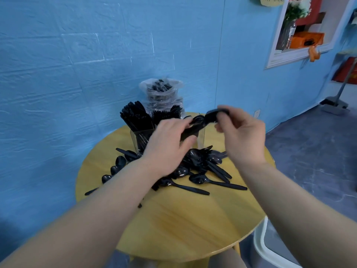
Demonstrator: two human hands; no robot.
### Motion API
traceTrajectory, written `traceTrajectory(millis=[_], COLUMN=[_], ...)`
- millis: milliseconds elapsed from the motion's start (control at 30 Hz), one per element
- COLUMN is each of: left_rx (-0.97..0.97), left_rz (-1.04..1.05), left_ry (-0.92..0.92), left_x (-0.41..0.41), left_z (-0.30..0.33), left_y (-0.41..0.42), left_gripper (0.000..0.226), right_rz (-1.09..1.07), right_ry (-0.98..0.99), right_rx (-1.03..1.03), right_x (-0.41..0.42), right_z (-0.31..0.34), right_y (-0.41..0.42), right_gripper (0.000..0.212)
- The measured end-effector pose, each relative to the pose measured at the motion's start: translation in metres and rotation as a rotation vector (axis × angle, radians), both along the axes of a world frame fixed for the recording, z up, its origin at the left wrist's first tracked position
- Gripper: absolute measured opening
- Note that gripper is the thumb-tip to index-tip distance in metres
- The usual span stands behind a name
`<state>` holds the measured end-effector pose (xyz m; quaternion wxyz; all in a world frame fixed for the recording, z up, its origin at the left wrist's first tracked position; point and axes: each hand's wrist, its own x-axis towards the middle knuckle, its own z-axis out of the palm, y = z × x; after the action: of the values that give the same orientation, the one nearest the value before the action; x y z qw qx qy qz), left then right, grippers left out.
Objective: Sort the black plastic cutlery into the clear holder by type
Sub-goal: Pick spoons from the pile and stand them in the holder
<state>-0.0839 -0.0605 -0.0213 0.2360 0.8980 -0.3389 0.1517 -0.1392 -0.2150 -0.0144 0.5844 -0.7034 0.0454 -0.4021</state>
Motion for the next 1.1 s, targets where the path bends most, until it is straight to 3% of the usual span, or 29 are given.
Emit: traceTrajectory(millis=[133,333,533,867,1100], left_rx=[0.049,0.219,0.280,0.245,0.227], left_rz=[0.151,0.154,0.148,0.131,0.143], left_ry=[-0.163,-0.259,-0.282,-0.369,-0.381], left_x=[0.028,0.054,0.070,0.080,0.077], left_z=[0.009,0.004,-0.011,-0.029,-0.029], left_y=[0.005,-0.009,-0.022,-0.024,-0.023], left_gripper=[0.057,0.055,0.051,0.049,0.050], right_rz=[-0.131,-0.194,-0.132,0.138,0.136], right_ry=[-0.077,-0.106,0.044,0.449,0.460], right_rx=[-0.234,-0.641,-0.858,-0.931,-0.819], right_x=[0.035,0.091,0.120,0.127,0.109], right_z=[0.029,0.026,-0.007,-0.016,-0.021], right_y=[-0.029,-0.051,-0.058,-0.062,-0.061], right_gripper=[0.018,0.025,0.027,0.039,0.058])
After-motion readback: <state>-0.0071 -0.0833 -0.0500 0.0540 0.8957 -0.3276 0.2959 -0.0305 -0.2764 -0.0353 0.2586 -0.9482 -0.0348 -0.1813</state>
